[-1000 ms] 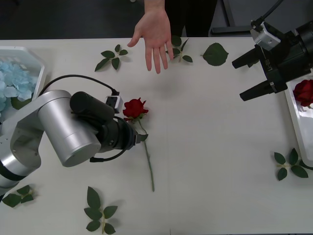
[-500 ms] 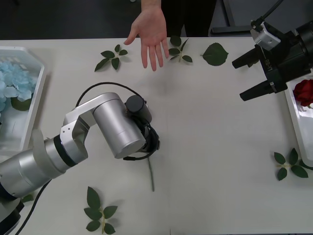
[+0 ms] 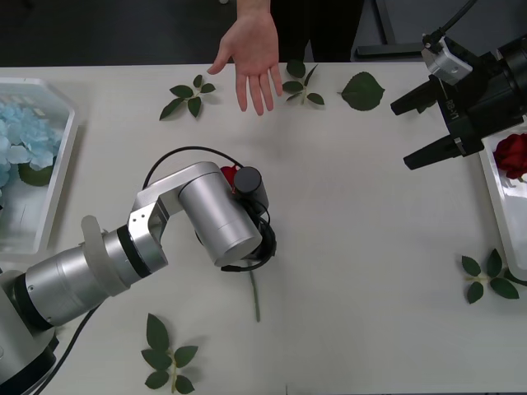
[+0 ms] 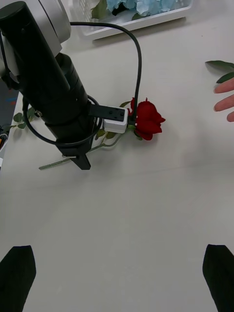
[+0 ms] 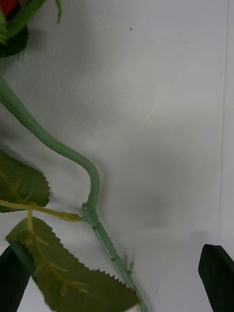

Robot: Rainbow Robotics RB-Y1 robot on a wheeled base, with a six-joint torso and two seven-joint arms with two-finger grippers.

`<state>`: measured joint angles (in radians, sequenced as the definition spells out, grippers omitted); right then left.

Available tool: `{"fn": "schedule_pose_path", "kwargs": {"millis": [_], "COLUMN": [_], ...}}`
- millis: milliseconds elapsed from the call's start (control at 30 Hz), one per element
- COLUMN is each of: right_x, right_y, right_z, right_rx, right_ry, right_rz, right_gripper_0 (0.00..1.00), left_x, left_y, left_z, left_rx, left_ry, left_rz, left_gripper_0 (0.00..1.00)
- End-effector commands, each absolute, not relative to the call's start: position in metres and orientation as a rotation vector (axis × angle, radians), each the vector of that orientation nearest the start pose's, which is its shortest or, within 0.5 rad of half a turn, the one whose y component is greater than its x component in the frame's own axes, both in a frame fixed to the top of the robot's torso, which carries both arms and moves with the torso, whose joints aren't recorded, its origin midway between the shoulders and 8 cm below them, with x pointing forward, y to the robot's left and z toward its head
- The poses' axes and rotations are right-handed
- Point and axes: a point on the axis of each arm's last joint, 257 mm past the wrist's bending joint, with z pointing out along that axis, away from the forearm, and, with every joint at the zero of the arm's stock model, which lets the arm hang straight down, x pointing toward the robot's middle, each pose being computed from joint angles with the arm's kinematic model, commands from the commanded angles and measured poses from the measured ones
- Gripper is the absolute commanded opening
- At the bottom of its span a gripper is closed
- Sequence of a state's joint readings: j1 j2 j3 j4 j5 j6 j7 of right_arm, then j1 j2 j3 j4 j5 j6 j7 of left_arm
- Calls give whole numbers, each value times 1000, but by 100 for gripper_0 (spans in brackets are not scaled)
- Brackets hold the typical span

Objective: Place the red flowers into the right box and the blue flowers into the left box. If a person shows an open palm, hand one flower to the person first, then continue sorting.

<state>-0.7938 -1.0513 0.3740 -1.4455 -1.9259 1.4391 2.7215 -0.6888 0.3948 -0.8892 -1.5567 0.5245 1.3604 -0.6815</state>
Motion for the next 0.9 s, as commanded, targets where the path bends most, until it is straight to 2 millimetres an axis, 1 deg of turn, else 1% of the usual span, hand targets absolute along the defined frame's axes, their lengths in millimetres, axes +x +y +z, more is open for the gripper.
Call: {"fn": "schedule_pose_path", "kwargs": {"millis": [33,100,233,533,567,600,633,667,733,767,867,900], "right_x": [451,451,451,451,451,451,451,451,451,451,451,451], "right_y": [-184,-184,-184,-184,-184,-184,-184,-184,-184,-184,-184,-184], "right_z": [-67,-67,-67,-67,-67,-67,-67,-67,-67,-67,-67,-67], "right_rx": [-1662,-1662,-1662,-1662,-1662,-1662,-1662,-1662,-1662,-1662,-1662,-1662], "right_ry": [1672,1672,1672,1672,1672,1672,1672,1672,1672,1672,1672,1672], "right_rz": [588,588,588,588,588,588,588,588,588,588,588,588], "right_gripper_0": [100,100,100,100,100,100,100,100,100,100,100,100], "left_x": [439,441,446,447,447,447,448,448,450,451,453,453], "left_y": [20,22,23,25,25,26,26,26,29,29,29,30], "left_z": [-345,-349,-347,-347,-347,-348,-347,-348,-349,-350,-350,-349], "left_rx": [164,156,166,184,192,196,203,214,230,237,242,241], "left_ry": [2752,2757,2742,2736,2732,2731,2727,2721,2706,2699,2690,2688], "left_rz": [-165,-162,-151,-139,-137,-131,-126,-118,-94,-87,-82,-82], "left_gripper_0": [100,100,100,100,97,84,77,66,54,49,43,39]}}
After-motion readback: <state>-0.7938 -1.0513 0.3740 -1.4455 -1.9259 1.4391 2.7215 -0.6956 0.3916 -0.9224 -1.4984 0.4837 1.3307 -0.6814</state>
